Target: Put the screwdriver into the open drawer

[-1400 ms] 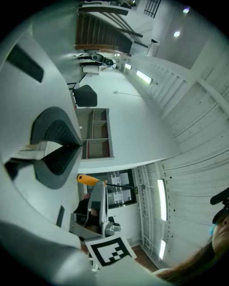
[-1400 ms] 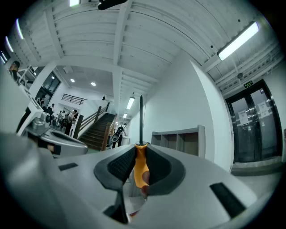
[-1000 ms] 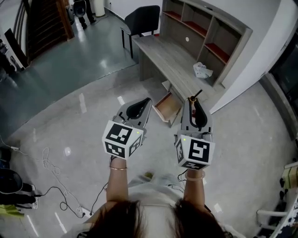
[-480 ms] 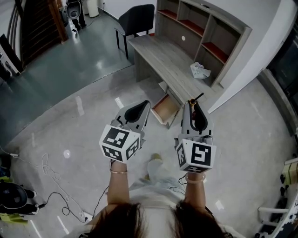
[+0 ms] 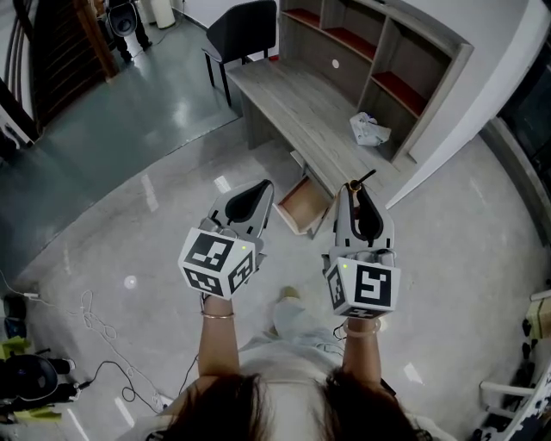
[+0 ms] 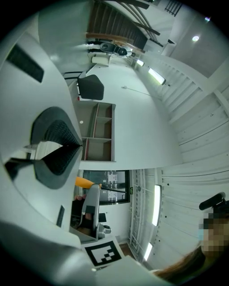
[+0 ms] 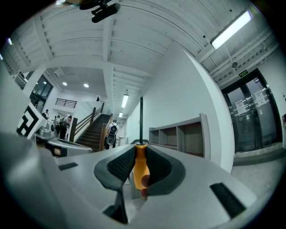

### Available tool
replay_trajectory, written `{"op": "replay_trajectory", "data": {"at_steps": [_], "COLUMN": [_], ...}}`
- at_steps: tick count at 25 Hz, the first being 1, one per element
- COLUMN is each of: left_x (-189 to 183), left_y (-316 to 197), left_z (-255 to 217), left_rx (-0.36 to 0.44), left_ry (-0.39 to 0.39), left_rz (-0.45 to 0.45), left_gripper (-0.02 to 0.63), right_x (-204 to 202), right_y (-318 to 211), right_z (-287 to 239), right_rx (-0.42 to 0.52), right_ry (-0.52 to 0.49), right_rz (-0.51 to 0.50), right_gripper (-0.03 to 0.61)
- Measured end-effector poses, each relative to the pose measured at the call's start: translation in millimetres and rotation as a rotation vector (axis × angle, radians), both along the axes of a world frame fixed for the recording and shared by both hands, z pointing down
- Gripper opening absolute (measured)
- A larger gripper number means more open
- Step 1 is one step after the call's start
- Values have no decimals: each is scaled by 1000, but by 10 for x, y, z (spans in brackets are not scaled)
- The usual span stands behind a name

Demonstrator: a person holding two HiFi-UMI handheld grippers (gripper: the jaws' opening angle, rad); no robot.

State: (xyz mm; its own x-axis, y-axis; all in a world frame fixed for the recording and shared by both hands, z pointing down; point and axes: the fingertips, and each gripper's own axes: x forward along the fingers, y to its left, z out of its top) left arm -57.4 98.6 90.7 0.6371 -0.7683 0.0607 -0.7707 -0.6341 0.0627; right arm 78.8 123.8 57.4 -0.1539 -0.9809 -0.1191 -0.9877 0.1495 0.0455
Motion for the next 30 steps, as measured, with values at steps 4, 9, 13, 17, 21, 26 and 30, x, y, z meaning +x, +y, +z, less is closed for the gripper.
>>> {"op": "replay_trajectory", "data": {"at_steps": [4,9,13,17,21,26,30], "left_x": [132,214,316,416,420,360,288], "left_y": [-254,-572,-794,-1010,-1154,-1229,-1332], "left_z": [1,-36,0,38,91,158,217], "left_rx": [7,15,12,11,4,-14,-34], "left_ry": [-19,-20,-18,-25,-30,-37,-29], "left_rz": [12,-1,-14,-28,-65,-89,-109], "left_gripper": [15,15,15,15,15,15,15], "right_x": [82,141,216,282,285,248,197], "right_y": [-264,-574,-817,-1073,-1288,-1449,-1557], "right_z": [44,71,96,140,232,364,433], "right_rx": [-3,-7,-5,-7,-27,-61,-77], "right_ry": [2,11,1,-3,-9,-20,-17], "right_rz": [-13,-24,-48,-72,-105,-129,-140], "right_gripper": [87,87,87,87,87,87,87]}}
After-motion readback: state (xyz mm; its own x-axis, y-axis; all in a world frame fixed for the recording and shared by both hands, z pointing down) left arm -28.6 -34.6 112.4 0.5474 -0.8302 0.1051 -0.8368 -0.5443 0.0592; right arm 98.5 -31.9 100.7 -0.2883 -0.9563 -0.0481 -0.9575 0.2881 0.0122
